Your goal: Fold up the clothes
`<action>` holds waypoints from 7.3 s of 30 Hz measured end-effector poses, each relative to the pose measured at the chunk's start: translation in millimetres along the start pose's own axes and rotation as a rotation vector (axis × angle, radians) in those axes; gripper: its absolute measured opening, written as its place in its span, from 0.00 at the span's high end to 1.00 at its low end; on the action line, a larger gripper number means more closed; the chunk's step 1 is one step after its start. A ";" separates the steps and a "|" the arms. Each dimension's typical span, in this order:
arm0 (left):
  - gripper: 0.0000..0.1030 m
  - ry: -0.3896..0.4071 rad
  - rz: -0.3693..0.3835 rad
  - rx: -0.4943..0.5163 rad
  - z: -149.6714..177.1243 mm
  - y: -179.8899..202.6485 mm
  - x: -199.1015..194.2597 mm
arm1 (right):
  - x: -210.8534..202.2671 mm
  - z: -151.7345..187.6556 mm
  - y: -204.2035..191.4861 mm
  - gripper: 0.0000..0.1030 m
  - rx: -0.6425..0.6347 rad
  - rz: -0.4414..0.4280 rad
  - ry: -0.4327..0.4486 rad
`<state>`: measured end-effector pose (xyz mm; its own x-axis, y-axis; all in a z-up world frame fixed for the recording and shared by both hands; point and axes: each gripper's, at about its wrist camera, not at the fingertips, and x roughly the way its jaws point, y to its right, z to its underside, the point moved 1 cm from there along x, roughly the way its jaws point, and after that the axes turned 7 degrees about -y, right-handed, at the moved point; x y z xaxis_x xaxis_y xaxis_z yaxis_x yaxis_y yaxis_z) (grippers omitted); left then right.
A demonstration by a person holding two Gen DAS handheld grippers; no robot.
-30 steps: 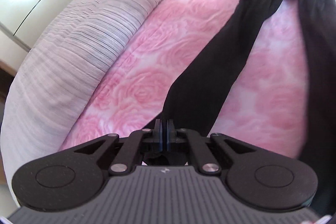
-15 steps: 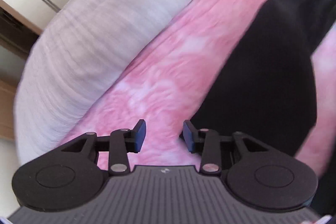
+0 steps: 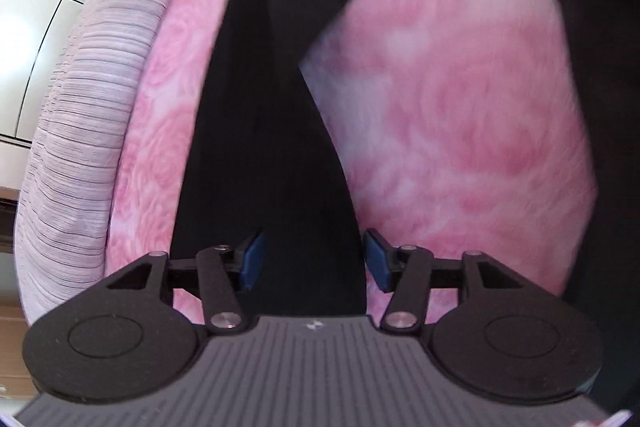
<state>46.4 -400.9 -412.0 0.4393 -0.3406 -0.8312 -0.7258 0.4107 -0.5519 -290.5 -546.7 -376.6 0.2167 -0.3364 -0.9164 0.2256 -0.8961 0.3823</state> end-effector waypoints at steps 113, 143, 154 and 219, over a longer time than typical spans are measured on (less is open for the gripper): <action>0.51 -0.302 -0.160 0.083 85.3 260.2 -154.1 | -123.5 306.3 -158.3 0.46 -0.365 0.203 0.157; 0.60 -0.213 -0.025 -0.335 89.4 70.2 -191.9 | -149.3 121.0 -79.2 0.60 -0.343 0.012 0.336; 0.63 0.006 0.017 -0.412 55.6 -157.2 39.7 | -56.9 -121.5 1.6 0.60 0.010 -0.020 0.228; 0.62 -0.160 0.172 -0.721 -99.0 35.2 -213.1 | -160.6 98.4 27.6 0.49 0.559 -0.197 -0.125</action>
<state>-125.2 -397.5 -247.7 0.3199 -0.1725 -0.9316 -0.9333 -0.2268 -0.2784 -412.6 -545.9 -230.6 0.1006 -0.1497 -0.9836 -0.2903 -0.9500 0.1149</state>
